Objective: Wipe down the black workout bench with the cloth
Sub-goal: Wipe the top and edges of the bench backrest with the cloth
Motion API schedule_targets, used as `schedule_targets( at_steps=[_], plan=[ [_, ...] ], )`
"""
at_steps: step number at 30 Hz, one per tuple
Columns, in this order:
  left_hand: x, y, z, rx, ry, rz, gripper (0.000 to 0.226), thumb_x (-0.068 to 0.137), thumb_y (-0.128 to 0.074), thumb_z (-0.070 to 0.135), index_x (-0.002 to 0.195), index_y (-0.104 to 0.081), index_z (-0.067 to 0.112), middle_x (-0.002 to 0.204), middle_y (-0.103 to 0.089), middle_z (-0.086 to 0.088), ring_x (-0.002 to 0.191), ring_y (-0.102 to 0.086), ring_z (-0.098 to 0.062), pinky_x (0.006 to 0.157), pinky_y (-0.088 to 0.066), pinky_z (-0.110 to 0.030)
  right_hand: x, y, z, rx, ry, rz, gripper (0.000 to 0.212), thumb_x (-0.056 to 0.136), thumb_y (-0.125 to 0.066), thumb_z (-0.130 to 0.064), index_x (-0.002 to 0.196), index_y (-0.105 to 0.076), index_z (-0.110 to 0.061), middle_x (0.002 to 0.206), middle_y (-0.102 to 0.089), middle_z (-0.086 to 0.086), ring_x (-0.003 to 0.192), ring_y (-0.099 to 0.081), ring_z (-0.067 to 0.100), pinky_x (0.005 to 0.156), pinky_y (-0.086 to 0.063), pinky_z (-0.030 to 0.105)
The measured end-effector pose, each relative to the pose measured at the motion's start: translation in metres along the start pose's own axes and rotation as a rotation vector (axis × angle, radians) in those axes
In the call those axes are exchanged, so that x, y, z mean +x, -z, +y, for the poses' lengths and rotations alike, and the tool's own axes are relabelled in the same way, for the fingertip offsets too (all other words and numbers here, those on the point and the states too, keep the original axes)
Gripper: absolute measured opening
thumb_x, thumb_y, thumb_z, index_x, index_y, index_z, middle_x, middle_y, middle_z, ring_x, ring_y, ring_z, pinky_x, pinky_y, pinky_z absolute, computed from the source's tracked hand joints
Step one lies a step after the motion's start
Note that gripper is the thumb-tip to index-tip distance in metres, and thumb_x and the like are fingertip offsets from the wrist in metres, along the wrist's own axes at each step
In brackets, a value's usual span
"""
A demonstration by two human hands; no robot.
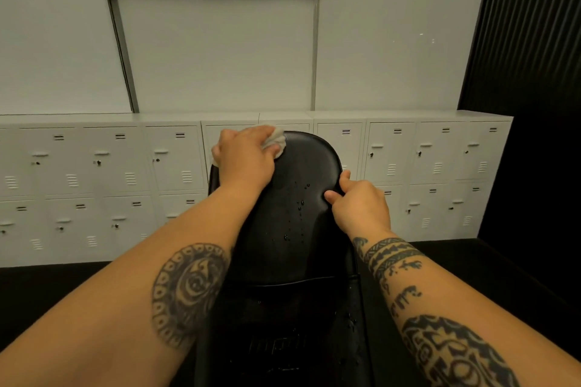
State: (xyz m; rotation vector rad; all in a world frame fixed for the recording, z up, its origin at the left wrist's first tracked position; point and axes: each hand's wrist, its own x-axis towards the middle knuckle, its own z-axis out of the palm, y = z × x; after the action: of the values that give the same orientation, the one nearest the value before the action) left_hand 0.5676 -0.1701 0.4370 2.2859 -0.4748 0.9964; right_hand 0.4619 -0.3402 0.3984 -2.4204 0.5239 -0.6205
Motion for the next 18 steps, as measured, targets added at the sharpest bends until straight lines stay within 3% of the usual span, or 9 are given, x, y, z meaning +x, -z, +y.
schedule_targets(
  at_steps=[4,8,10,12,15,16,18],
  plan=[
    [-0.012,-0.013,0.029,0.072,-0.117,-0.091,0.036,0.095,-0.062,0.045,0.131,-0.063,0.043,0.128,-0.066,0.014,0.112,-0.042,-0.023,0.089,-0.025,-0.038,0.002,-0.001,0.002,0.013,-0.007,0.008,0.057,0.097,-0.057,-0.041,0.150,-0.038,-0.030,0.125,-0.063,0.007,0.124,-0.052,0.029,0.095,-0.046,0.037],
    [-0.044,-0.003,0.039,0.183,-0.221,-0.248,0.034,0.095,-0.061,0.042,0.128,-0.064,0.046,0.124,-0.065,0.012,0.117,-0.044,-0.025,0.093,-0.032,-0.044,-0.001,0.003,-0.001,0.000,-0.013,-0.030,0.057,0.098,-0.056,-0.040,0.151,-0.037,-0.027,0.128,-0.062,0.011,0.125,-0.051,0.031,0.095,-0.045,0.036],
    [-0.049,0.013,0.048,0.112,-0.098,-0.358,0.032,0.095,-0.060,0.039,0.125,-0.065,0.048,0.117,-0.067,0.012,0.118,-0.049,-0.024,0.093,-0.036,-0.043,-0.006,0.007,-0.004,-0.007,-0.041,-0.059,0.053,0.099,-0.054,-0.041,0.148,-0.041,-0.027,0.131,-0.060,0.011,0.125,-0.050,0.033,0.098,-0.044,0.039],
    [-0.048,0.023,0.060,-0.185,0.186,-0.359,0.026,0.091,-0.065,0.036,0.115,-0.069,0.044,0.113,-0.070,0.012,0.115,-0.058,-0.020,0.097,-0.043,-0.041,-0.014,0.011,-0.007,0.069,-0.037,0.016,0.036,0.100,-0.047,-0.042,0.133,-0.057,-0.029,0.127,-0.063,0.007,0.119,-0.055,0.033,0.099,-0.045,0.045],
    [-0.050,0.039,0.077,-0.888,0.546,-0.293,0.022,0.087,-0.075,0.019,0.106,-0.071,0.028,0.106,-0.074,0.003,0.102,-0.069,-0.020,0.090,-0.057,-0.042,-0.042,0.020,-0.025,0.567,0.085,0.135,0.033,0.103,-0.041,-0.044,0.103,-0.068,-0.026,0.101,-0.071,-0.003,0.100,-0.065,0.020,0.084,-0.049,0.034],
    [-0.053,0.044,0.084,-1.107,0.628,-0.329,0.020,0.088,-0.074,0.013,0.106,-0.071,0.023,0.104,-0.075,-0.003,0.099,-0.071,-0.022,0.084,-0.060,-0.041,-0.052,0.022,-0.033,0.724,0.112,0.079,0.033,0.102,-0.041,-0.050,0.102,-0.068,-0.030,0.098,-0.071,-0.007,0.097,-0.067,0.014,0.082,-0.051,0.031],
    [-0.060,0.055,0.093,-1.392,0.681,-0.459,0.011,0.095,-0.067,0.009,0.105,-0.070,0.013,0.100,-0.074,-0.011,0.095,-0.071,-0.026,0.079,-0.060,-0.040,-0.063,0.022,-0.043,0.788,0.188,-0.001,0.039,0.095,-0.043,-0.064,0.113,-0.065,-0.037,0.104,-0.070,-0.008,0.097,-0.066,0.006,0.084,-0.053,0.028]
  ],
)
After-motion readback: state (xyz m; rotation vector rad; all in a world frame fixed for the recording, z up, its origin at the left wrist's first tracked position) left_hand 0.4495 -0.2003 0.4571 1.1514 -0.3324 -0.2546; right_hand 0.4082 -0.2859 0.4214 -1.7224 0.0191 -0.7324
